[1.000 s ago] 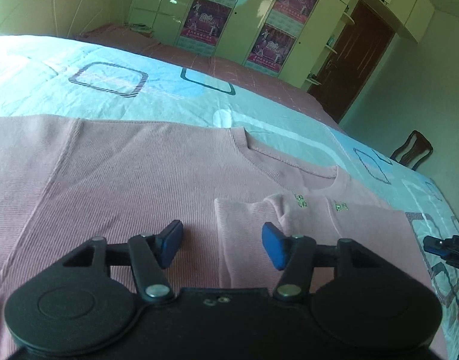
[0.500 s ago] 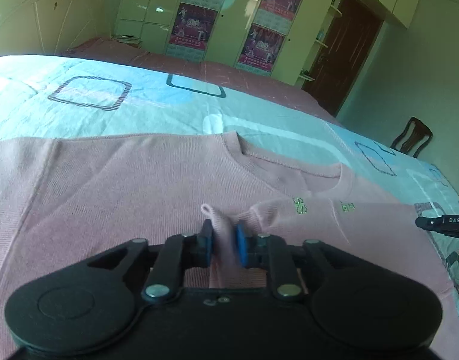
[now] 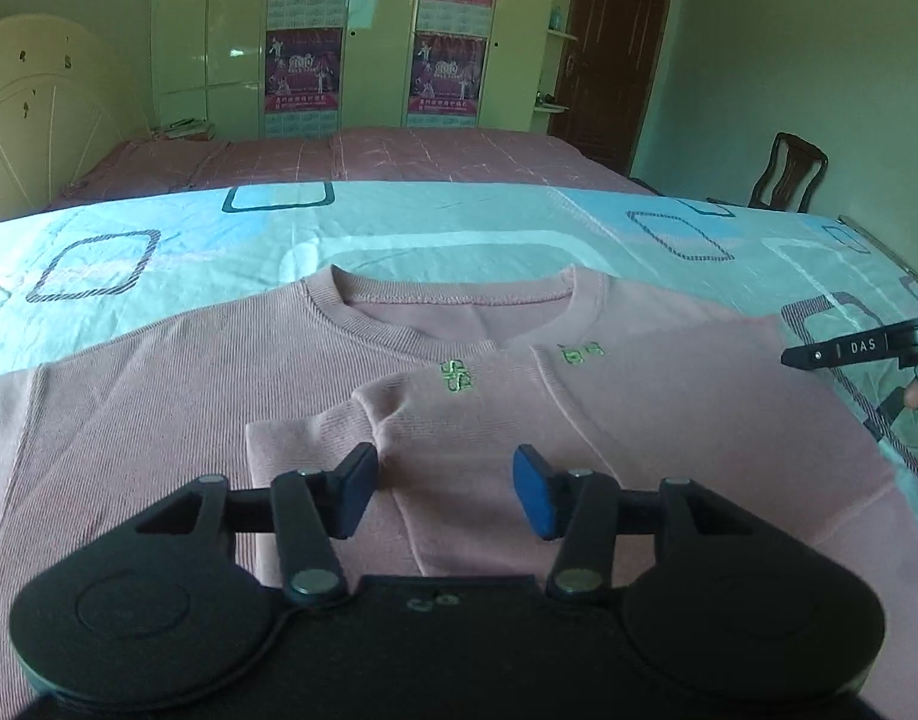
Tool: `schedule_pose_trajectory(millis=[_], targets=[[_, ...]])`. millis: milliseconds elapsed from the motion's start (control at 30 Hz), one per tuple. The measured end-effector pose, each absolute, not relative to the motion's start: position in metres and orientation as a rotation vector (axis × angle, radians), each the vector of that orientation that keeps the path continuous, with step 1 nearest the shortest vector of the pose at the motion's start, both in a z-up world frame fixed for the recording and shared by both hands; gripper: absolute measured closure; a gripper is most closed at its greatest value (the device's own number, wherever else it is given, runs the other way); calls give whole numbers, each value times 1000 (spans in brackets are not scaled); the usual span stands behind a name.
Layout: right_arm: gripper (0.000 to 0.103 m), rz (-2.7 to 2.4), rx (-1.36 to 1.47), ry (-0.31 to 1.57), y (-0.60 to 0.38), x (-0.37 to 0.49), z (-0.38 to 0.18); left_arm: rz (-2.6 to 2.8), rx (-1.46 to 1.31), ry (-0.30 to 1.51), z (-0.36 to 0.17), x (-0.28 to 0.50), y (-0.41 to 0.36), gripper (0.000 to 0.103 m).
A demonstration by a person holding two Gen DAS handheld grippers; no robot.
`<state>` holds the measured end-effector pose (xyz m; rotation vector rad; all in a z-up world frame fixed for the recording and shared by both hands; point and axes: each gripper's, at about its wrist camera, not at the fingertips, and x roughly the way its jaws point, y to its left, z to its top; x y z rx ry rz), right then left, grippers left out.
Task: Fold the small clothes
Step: 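Reach the left gripper to the other sleeve cuff and close on it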
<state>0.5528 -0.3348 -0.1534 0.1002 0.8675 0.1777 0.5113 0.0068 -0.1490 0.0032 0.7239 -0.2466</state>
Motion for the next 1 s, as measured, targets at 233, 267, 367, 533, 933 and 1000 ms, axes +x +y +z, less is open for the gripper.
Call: schedule_pose_trajectory(millis=[233,267,367,533,933,1000], targets=[[94,188,-15,862,-322,481,-151,-242,29,742,-152,497,12,56],[94,183,0,838,-323,472,-146,-252,12,722,-146,493,14,55],[94,212,36,807,-320,450,-139,-262,7,746,-148,488,16,55],[94,162,47,855,-315,446,-146,-251,50,741,-149,479,12,53],[60,85,154,796,-300,431,-129,-166,-100,736,-142,464,69,47],[48,98,174,771,-292,426,-125,-100,-137,717,-139,453,97,40]])
